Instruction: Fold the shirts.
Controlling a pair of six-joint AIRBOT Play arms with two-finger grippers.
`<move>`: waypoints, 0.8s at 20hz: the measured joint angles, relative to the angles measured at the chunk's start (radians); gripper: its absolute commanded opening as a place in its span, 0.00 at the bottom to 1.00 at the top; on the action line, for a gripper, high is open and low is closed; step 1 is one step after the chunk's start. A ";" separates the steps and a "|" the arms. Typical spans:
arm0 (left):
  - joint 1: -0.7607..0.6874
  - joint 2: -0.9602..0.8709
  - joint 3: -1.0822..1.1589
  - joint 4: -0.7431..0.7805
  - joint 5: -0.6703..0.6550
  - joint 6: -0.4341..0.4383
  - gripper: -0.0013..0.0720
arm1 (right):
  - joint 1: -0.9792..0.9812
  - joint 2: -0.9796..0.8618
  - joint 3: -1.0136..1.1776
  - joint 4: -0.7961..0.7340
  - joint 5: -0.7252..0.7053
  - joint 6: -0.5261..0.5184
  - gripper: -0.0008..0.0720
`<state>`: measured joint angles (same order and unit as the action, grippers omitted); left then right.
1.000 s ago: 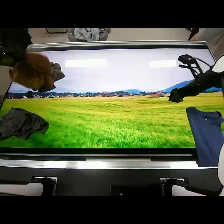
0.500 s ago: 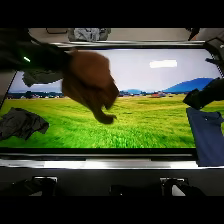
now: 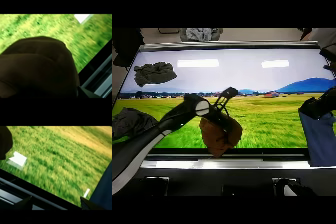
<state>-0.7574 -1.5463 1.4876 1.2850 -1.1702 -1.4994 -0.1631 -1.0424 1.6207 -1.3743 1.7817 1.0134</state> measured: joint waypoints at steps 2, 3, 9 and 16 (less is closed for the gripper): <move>0.010 -0.014 0.053 0.028 -0.037 0.000 1.00 | 0.000 -0.029 0.000 0.000 -0.003 0.001 0.93; 0.028 -0.006 0.090 0.062 -0.067 -0.001 1.00 | 0.000 -0.045 0.000 0.001 -0.009 0.002 0.94; 0.307 0.174 0.080 0.193 -0.233 0.018 1.00 | 0.006 -0.122 -0.116 0.135 -0.059 -0.014 0.97; 0.446 0.391 -0.606 -0.143 -0.056 0.026 0.98 | 0.138 -0.137 -0.528 0.238 -0.243 -0.079 1.00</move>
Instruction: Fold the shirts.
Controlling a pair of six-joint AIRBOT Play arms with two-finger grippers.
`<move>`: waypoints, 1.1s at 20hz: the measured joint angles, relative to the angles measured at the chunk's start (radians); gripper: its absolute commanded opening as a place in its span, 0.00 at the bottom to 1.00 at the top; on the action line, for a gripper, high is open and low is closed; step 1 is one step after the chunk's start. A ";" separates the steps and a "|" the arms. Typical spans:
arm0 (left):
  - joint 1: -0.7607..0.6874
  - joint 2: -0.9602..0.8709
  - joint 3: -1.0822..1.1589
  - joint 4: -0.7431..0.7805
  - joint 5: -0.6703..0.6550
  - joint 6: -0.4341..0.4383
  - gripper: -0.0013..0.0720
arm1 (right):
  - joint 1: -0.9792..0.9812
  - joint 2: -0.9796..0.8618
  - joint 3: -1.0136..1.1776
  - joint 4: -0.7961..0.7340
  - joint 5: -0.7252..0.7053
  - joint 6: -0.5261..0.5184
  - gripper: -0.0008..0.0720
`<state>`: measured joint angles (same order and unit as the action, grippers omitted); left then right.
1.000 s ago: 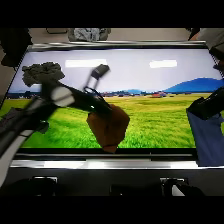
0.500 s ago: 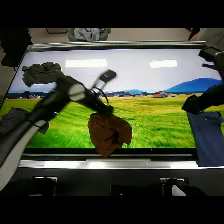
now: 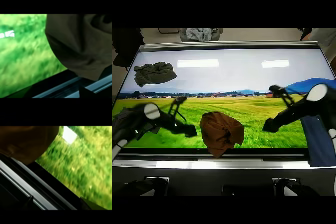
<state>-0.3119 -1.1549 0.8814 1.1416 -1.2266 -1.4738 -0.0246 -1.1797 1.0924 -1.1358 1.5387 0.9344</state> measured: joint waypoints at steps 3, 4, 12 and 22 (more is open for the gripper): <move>-0.076 0.009 -0.172 -0.142 0.158 0.001 0.98 | 0.024 -0.001 -0.132 0.053 -0.085 -0.039 1.00; -0.102 0.002 -0.201 -0.183 0.214 0.002 0.98 | 0.029 -0.001 -0.162 0.078 -0.092 -0.066 1.00; -0.187 -0.095 -0.254 -0.349 0.464 0.015 0.25 | 0.041 -0.017 -0.307 0.223 -0.170 -0.169 1.00; -0.194 -0.108 -0.255 -0.418 0.533 0.029 0.06 | 0.072 -0.107 -0.402 0.463 -0.328 -0.213 1.00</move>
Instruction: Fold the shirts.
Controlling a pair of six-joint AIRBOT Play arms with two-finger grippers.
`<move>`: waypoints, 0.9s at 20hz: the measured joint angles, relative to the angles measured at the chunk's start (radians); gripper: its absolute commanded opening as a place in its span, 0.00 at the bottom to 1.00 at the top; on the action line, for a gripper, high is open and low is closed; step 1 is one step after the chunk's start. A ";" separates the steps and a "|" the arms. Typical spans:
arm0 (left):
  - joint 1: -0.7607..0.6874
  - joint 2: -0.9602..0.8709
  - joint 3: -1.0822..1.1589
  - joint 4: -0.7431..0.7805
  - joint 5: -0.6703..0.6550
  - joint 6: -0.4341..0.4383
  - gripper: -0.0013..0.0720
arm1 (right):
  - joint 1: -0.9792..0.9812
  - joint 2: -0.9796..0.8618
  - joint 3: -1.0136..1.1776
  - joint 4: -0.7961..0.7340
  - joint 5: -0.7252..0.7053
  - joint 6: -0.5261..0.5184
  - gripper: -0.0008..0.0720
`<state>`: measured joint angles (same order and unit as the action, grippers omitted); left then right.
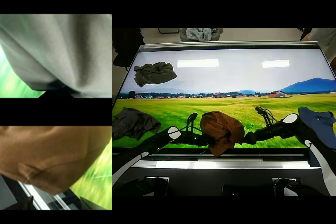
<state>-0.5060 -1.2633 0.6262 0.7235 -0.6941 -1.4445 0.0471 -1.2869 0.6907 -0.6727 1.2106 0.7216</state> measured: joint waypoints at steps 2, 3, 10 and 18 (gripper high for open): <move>0.000 0.008 0.000 -0.002 -0.002 0.018 0.06 | 0.058 -0.012 -0.003 0.012 -0.063 0.012 1.00; 0.000 0.014 0.000 -0.002 -0.004 0.027 0.06 | 0.090 -0.019 -0.003 0.015 -0.103 0.024 0.94; 0.042 0.072 0.035 0.032 -0.034 0.055 0.05 | 0.161 0.001 0.032 0.000 -0.207 0.071 0.07; 0.265 0.320 0.587 0.333 -0.244 0.061 0.05 | 0.011 0.322 0.528 -0.335 -0.079 0.057 0.07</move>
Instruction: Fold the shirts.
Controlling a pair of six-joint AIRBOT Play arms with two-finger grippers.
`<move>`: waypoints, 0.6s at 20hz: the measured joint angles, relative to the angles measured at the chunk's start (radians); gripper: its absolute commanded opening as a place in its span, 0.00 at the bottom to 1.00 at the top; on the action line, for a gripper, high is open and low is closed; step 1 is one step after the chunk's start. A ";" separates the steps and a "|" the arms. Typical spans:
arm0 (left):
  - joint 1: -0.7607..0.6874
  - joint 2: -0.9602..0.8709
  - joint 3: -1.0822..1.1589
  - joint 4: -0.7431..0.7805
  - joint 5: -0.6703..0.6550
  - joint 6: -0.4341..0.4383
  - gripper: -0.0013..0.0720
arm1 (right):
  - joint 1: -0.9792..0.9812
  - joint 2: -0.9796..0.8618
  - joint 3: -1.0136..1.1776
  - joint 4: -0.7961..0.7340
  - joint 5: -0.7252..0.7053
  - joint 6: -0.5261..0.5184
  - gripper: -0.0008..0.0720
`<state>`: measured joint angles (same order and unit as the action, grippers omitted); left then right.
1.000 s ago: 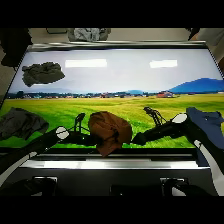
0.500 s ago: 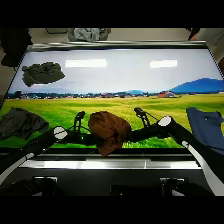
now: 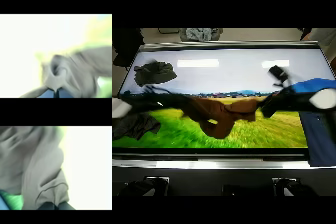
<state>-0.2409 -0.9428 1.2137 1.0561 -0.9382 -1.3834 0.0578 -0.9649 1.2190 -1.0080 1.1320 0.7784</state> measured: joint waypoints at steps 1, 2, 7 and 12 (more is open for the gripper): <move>0.031 0.029 0.119 0.020 -0.002 0.000 0.05 | -0.010 0.046 0.099 -0.053 -0.005 -0.001 0.07; 0.060 0.049 0.230 0.040 -0.007 0.000 0.05 | -0.017 0.085 0.187 -0.106 -0.019 0.000 0.07; 0.147 0.114 0.615 0.147 -0.017 -0.010 0.05 | -0.032 0.223 0.486 -0.383 -0.010 0.080 0.07; 0.167 0.165 0.705 0.211 -0.033 -0.046 0.05 | -0.036 0.285 0.558 -0.515 0.054 0.135 0.07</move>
<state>-0.0742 -0.7780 1.9190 1.2675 -0.9710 -1.4292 0.0219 -0.6804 1.7771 -1.5234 1.1862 0.9134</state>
